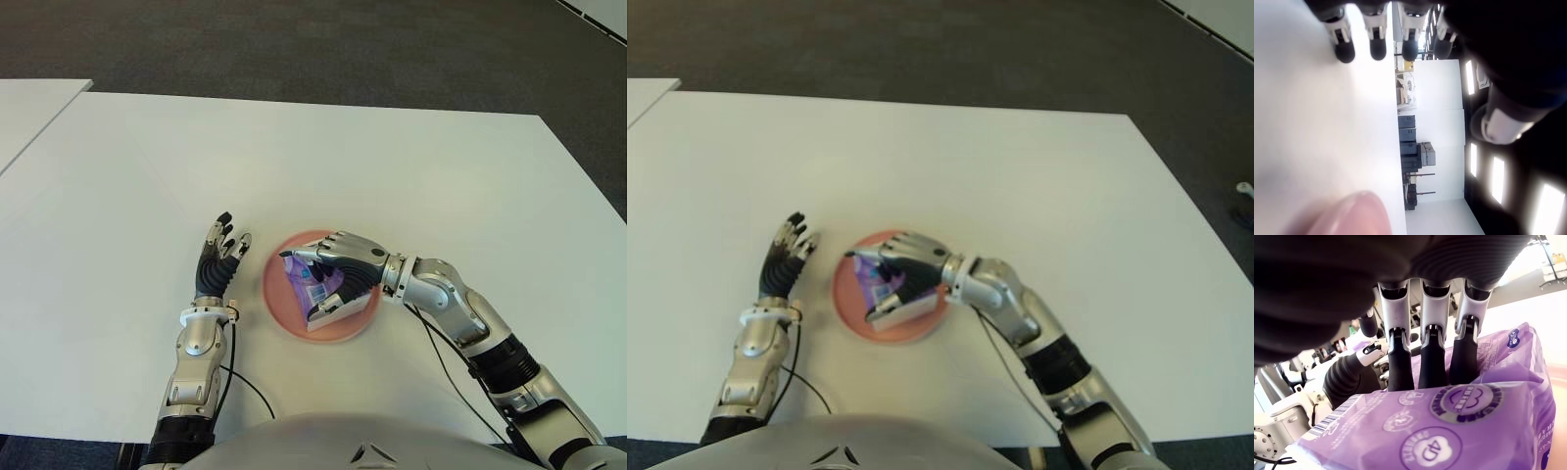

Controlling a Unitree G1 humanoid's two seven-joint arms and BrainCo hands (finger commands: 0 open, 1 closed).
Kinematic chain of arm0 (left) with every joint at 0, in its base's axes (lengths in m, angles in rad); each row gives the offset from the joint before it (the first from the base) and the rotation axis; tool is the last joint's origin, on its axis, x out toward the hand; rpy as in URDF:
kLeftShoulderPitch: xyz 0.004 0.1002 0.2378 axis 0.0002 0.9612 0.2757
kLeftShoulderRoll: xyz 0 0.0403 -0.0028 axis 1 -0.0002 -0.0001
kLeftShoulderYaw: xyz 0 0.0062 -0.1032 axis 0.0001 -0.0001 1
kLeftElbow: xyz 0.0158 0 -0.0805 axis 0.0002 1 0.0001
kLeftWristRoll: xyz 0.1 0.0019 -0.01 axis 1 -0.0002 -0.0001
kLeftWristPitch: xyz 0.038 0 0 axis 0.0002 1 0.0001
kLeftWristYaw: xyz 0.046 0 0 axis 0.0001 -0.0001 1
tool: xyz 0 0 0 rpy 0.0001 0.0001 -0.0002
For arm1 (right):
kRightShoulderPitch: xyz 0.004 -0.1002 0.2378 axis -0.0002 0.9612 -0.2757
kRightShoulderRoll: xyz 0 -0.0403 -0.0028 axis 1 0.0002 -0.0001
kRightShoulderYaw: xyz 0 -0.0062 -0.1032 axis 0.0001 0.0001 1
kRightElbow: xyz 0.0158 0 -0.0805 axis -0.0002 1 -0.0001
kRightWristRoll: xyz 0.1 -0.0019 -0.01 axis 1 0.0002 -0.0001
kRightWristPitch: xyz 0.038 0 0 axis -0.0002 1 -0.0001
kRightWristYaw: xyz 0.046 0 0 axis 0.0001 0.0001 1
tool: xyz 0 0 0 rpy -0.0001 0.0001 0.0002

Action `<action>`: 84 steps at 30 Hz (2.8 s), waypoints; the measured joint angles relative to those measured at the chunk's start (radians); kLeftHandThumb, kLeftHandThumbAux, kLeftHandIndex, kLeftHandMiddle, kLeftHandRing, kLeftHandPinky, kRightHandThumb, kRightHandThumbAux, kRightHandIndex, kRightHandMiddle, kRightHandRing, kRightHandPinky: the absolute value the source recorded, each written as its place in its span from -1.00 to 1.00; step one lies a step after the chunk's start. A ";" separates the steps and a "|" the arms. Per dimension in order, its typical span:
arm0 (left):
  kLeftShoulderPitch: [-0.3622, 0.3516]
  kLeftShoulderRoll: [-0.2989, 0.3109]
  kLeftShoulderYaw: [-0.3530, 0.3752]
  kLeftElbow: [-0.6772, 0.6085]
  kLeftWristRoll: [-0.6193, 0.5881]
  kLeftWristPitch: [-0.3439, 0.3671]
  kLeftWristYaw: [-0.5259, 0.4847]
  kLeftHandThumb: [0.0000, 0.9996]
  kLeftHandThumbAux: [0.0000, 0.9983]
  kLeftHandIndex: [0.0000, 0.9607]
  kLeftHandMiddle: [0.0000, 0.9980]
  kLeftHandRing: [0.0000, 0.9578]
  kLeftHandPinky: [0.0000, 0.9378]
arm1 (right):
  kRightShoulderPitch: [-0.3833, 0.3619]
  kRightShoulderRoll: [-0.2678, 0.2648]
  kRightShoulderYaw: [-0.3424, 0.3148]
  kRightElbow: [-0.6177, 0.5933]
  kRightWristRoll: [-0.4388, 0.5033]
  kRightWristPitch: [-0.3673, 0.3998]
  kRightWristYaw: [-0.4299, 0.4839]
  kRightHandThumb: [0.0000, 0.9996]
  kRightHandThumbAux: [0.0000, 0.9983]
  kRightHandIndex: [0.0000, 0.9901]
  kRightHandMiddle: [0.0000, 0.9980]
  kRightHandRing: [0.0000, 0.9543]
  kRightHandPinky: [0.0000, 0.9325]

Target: Put the tissue paper into the plate.

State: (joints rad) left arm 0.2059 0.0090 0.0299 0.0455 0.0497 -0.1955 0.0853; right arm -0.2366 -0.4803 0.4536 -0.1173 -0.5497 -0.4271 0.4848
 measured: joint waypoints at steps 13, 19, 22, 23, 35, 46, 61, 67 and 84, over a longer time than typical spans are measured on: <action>-0.002 0.000 0.000 0.001 0.001 0.002 0.000 -1.00 0.16 -1.00 -1.00 -1.00 -1.00 | -0.002 -0.017 -0.042 0.008 0.008 -0.025 -0.039 -0.89 -0.34 -1.00 -1.00 -1.00 -1.00; -0.008 0.000 0.001 0.010 0.008 -0.005 0.000 -1.00 0.17 -1.00 -1.00 -1.00 -1.00 | -0.008 -0.014 -0.089 0.017 0.014 -0.022 -0.076 -0.86 -0.31 -1.00 -1.00 -1.00 -1.00; -0.015 0.000 0.003 0.020 0.009 -0.017 0.001 -1.00 0.18 -1.00 -1.00 -1.00 -1.00 | -0.016 0.004 -0.114 0.021 0.035 -0.014 -0.092 -0.84 -0.30 -1.00 -1.00 -1.00 -1.00; -0.018 0.000 0.003 0.024 0.009 -0.022 0.001 -1.00 0.18 -1.00 -1.00 -1.00 -1.00 | -0.019 0.009 -0.123 0.020 0.045 -0.007 -0.094 -0.83 -0.30 -1.00 -1.00 -1.00 -1.00; -0.027 0.002 0.003 0.044 0.010 -0.049 0.001 -1.00 0.18 -1.00 -1.00 -1.00 -1.00 | -0.047 0.051 -0.248 -0.052 0.213 0.112 -0.092 -0.73 -0.32 -1.00 -1.00 -1.00 -1.00; -0.028 0.007 0.004 0.046 0.009 -0.067 0.000 -1.00 0.17 -1.00 -1.00 -1.00 -1.00 | -0.014 0.051 -0.336 -0.208 0.311 0.269 -0.072 -0.56 -0.28 -1.00 -1.00 -1.00 -1.00; -0.027 0.007 0.002 0.045 0.010 -0.065 0.000 -1.00 0.18 -1.00 -1.00 -1.00 -1.00 | 0.000 0.114 -0.421 -0.172 0.272 0.250 -0.269 -0.55 -0.39 -1.00 -1.00 -1.00 -1.00; -0.021 0.007 0.003 0.044 0.008 -0.065 0.000 -1.00 0.17 -1.00 -1.00 -1.00 -1.00 | -0.008 0.148 -0.498 0.024 0.324 0.141 -0.393 -0.60 -0.14 -1.00 -1.00 -1.00 -1.00; -0.016 0.011 0.002 0.042 -0.001 -0.066 0.000 -1.00 0.18 -1.00 -1.00 -1.00 -1.00 | 0.138 0.417 -0.546 0.155 0.547 -0.057 -0.515 -0.91 0.22 -1.00 -1.00 -1.00 -1.00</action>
State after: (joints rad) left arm 0.1901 0.0196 0.0323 0.0873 0.0492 -0.2617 0.0850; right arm -0.0982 -0.0634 -0.0921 0.0382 -0.0030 -0.4841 -0.0298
